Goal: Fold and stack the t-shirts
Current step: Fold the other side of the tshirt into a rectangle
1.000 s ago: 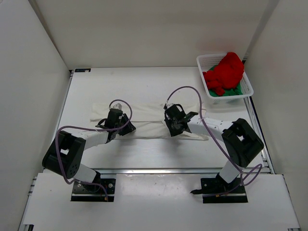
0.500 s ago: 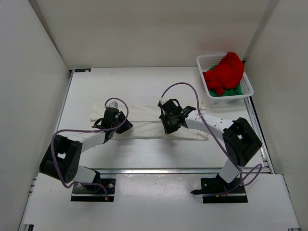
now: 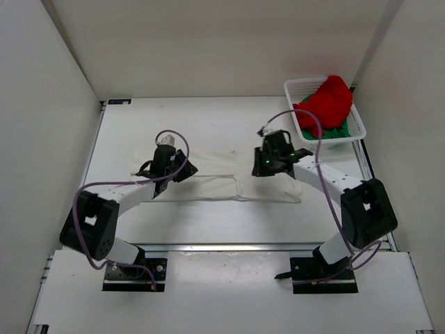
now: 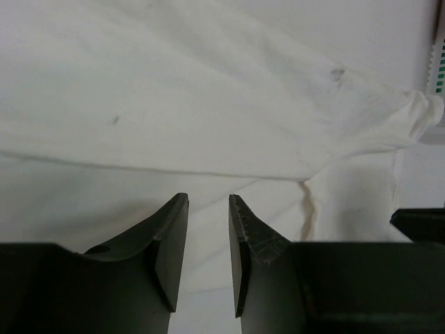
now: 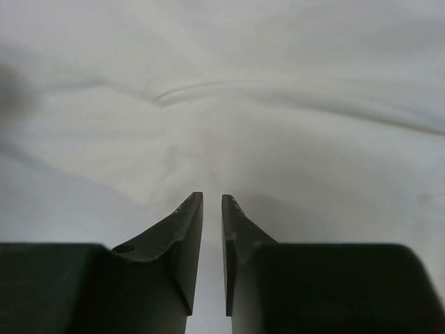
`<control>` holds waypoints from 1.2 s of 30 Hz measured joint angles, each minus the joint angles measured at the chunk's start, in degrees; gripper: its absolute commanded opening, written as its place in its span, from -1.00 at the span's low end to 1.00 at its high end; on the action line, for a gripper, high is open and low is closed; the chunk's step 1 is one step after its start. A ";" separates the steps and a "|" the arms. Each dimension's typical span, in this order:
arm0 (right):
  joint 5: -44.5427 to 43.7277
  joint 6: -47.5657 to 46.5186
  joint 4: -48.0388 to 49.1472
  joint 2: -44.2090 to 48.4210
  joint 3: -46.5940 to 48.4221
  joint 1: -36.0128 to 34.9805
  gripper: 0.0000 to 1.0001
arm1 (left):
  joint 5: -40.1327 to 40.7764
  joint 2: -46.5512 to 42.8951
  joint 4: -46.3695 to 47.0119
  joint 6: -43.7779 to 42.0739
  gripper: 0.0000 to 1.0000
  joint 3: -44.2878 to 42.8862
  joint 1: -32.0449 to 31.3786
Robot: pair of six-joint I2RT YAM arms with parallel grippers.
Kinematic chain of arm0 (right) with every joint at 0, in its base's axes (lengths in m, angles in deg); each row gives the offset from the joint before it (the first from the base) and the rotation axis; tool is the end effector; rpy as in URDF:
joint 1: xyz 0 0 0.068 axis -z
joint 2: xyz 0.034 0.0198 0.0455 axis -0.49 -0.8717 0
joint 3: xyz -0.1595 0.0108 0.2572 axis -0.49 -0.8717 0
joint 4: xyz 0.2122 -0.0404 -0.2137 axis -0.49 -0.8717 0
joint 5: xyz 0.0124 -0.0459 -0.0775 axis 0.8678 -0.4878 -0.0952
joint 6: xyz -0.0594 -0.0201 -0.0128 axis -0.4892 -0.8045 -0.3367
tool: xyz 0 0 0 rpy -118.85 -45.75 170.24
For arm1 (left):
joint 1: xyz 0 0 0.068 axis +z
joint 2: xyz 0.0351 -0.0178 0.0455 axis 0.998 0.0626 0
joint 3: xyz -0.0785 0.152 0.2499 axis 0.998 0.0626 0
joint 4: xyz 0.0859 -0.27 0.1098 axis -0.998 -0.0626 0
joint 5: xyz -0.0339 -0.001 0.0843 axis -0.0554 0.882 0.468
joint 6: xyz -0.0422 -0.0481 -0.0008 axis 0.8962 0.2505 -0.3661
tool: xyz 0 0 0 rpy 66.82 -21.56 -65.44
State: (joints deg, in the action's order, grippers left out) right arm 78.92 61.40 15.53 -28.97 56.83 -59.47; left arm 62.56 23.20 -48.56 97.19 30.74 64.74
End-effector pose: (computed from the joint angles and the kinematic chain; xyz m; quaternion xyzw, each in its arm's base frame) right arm 0.3204 0.1945 0.2182 -0.1268 0.9348 0.1967 0.2672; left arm 0.2955 -0.1202 0.1673 -0.1630 0.8928 -0.2463 0.3401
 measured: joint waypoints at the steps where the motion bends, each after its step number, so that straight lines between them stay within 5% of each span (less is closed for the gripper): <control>1: -0.24 0.92 2.05 1.18 -1.90 3.08 -0.77 | -0.04 1.64 0.00 0.00 -0.20 -2.03 -0.55; 11: 0.85 9.22 15.58 2.32 -15.69 27.08 -0.57 | -0.98 17.90 1.27 0.72 -0.19 -15.67 -1.49; 25: 7.08 12.35 26.01 -5.35 -15.67 27.98 -0.55 | -2.16 20.24 1.77 1.73 -0.20 -14.23 6.60; 31: 7.17 12.57 26.16 -6.27 -14.80 27.15 -0.87 | -2.23 20.24 1.70 1.77 -0.20 -12.98 7.39; 36: 4.96 12.50 25.42 -5.70 -14.86 26.36 -0.93 | -2.67 20.24 3.06 2.75 -0.21 -12.07 8.90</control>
State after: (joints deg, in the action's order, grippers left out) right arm 83.88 73.90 40.95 -34.68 41.97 -33.11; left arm 59.90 43.44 -45.50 99.95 18.67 73.63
